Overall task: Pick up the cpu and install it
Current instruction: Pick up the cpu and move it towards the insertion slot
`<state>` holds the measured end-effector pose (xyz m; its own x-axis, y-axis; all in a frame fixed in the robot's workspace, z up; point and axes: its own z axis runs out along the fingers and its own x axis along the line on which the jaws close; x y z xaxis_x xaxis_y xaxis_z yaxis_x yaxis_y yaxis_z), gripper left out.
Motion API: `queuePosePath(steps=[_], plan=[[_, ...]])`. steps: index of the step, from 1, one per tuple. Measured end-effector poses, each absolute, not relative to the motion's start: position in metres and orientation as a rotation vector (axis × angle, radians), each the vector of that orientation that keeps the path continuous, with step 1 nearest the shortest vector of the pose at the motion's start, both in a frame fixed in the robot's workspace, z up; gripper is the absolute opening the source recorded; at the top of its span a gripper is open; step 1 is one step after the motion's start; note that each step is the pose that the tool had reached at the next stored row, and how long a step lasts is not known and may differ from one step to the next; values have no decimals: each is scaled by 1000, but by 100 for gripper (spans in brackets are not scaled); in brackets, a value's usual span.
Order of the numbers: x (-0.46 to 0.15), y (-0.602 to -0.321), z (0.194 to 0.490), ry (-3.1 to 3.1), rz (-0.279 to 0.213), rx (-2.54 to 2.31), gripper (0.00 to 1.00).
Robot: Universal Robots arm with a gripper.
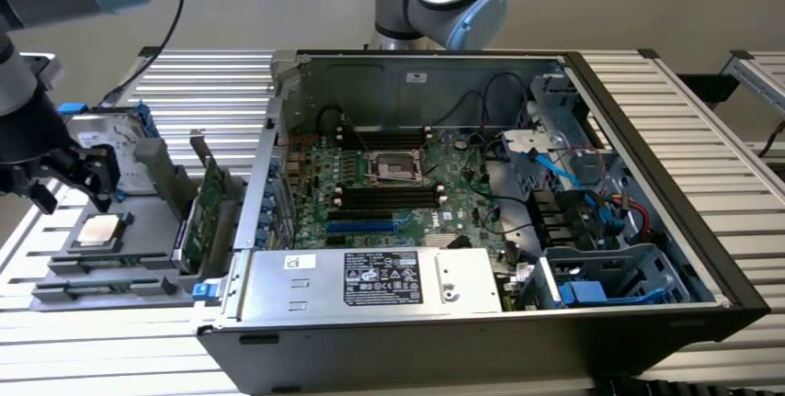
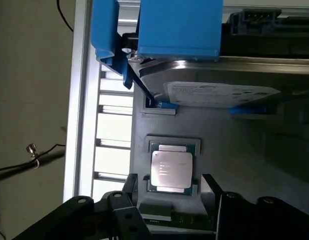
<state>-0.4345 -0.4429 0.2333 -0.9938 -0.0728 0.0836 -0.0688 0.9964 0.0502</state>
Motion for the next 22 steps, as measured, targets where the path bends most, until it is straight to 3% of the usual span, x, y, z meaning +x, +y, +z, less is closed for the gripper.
queuePosePath(steps=[1, 22], plan=[[-435, -443, 231, -3055, -72, 108, 67], [-438, -443, 200, -3094, -76, -1, 67]])
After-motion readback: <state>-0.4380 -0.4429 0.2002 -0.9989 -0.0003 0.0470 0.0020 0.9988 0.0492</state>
